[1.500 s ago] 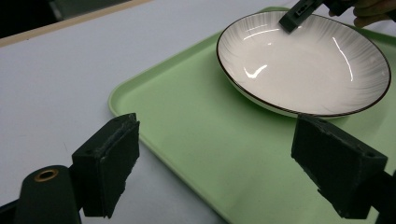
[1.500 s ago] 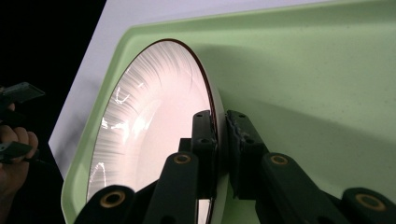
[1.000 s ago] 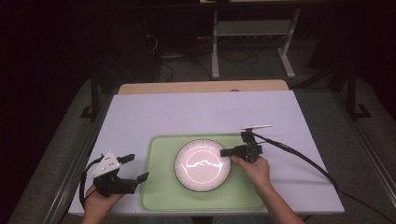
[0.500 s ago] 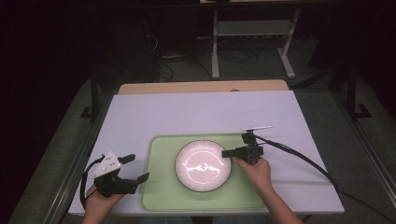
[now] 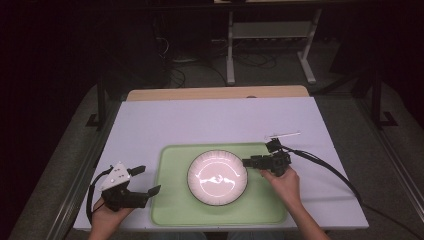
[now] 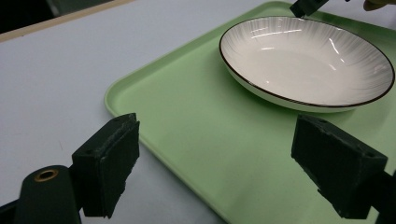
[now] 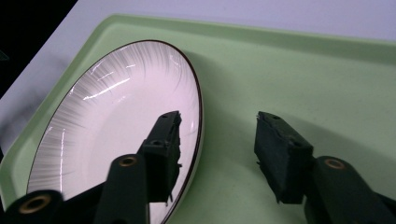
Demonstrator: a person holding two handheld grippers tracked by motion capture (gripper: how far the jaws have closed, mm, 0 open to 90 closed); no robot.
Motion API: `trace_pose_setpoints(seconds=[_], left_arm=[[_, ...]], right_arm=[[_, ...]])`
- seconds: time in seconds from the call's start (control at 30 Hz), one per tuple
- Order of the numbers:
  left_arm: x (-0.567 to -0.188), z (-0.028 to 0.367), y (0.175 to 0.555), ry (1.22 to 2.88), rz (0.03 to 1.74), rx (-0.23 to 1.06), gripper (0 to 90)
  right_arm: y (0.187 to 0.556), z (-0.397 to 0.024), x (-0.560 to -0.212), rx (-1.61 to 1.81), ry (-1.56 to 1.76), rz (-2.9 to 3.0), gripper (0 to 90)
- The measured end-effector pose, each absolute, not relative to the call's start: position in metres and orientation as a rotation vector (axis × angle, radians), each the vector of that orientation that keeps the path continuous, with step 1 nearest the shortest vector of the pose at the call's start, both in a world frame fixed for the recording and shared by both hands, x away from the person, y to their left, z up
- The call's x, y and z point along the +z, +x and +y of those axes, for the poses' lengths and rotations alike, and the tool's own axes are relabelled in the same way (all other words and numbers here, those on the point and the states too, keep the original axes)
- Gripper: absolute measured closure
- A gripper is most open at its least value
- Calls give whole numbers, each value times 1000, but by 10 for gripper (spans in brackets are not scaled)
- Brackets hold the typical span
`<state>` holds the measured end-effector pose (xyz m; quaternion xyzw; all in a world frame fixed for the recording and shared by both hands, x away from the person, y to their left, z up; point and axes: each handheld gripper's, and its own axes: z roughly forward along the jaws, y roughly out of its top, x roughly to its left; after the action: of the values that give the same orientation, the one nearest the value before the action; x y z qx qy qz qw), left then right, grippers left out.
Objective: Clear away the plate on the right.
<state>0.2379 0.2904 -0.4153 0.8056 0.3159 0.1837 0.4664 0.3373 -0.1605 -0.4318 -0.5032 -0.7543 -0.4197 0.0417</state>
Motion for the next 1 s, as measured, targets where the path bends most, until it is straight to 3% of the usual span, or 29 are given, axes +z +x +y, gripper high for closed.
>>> trace_pose_setpoints(seconds=[1.0], left_arm=[[-418, 287, 240, 1999, 779, 441, 149]], right_arm=[[321, -200, -417, -1515, -1415, -2569, 274]])
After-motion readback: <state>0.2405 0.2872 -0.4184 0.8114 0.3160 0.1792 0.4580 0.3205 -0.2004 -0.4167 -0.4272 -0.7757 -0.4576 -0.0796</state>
